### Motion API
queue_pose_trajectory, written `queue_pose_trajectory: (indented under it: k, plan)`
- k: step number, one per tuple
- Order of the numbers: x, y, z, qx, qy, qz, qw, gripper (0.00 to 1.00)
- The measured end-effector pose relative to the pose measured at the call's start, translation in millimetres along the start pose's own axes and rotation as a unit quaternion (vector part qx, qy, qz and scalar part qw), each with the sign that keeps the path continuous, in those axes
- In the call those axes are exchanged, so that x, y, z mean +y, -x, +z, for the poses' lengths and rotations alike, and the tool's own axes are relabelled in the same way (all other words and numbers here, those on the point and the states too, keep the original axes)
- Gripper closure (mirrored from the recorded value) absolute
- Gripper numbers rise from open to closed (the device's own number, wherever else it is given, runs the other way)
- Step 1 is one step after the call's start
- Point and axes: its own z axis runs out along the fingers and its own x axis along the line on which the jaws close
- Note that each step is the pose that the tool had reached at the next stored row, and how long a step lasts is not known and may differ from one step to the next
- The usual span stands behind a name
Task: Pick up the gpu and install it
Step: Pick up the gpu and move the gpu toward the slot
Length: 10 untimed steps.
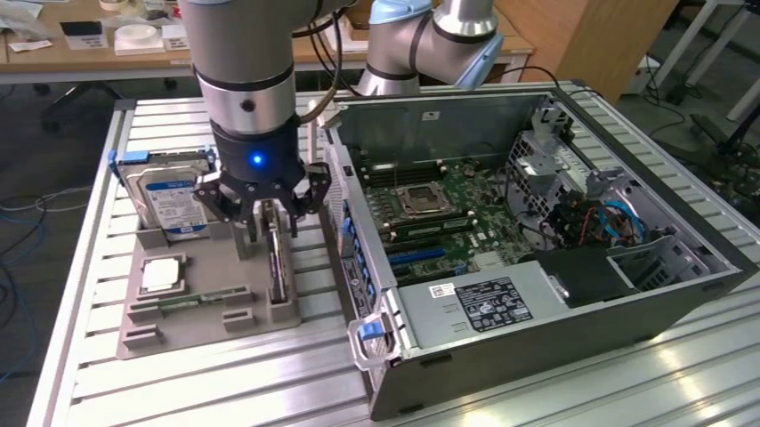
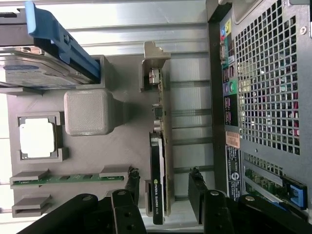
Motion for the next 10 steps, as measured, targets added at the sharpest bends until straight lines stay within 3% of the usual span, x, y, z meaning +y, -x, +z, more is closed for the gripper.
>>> queue_pose_trajectory:
  k: [10]
  plan:
    - [1.6,-2.5,13.0,-0.0001,0.0005,0.0,1.0,0.47]
